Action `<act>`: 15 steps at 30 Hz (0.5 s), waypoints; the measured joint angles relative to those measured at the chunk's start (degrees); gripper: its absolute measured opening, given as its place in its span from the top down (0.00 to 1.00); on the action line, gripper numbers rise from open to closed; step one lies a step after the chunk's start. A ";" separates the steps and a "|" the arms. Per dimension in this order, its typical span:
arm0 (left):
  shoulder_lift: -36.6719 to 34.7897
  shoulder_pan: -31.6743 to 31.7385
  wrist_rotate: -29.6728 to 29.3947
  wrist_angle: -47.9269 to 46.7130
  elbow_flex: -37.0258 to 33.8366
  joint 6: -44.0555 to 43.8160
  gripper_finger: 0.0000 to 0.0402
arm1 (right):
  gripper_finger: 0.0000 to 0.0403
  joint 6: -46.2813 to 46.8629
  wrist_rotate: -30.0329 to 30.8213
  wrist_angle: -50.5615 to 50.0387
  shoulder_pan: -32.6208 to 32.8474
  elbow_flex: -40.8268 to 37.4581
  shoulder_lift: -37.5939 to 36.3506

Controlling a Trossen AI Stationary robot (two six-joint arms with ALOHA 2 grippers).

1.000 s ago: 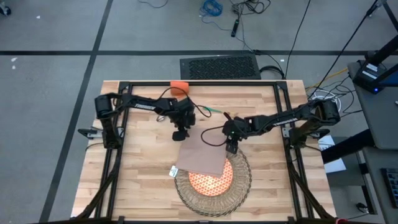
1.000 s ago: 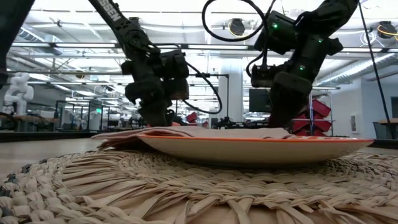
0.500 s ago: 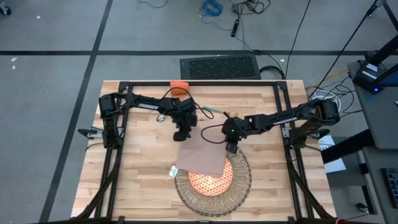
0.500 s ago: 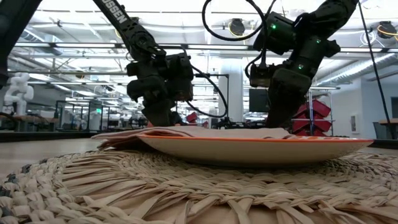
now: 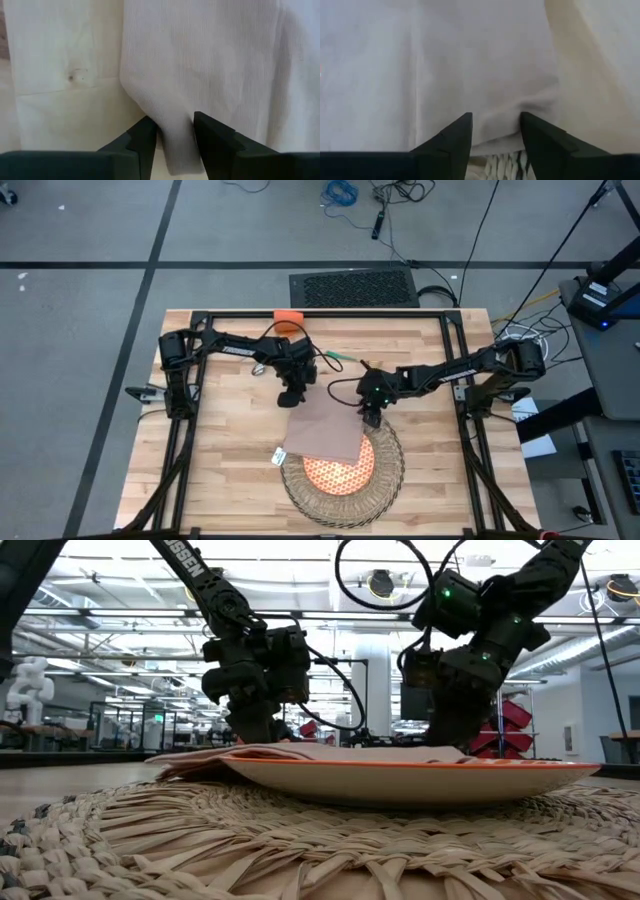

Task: Set table place
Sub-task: Fold the napkin

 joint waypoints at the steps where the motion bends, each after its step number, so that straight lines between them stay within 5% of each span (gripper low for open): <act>1: 0.00 0.00 -0.01 -0.11 0.00 0.00 0.71 | 0.62 -0.42 -0.45 -0.01 0.00 -0.02 0.21; 8: 0.00 0.00 -0.07 -0.58 0.00 1.01 0.73 | 0.77 -2.39 -1.34 3.04 0.00 -0.02 2.74; 15: 0.00 0.00 -0.20 -0.47 0.00 3.29 0.94 | 0.97 -4.71 -2.58 7.52 -0.04 -0.02 5.05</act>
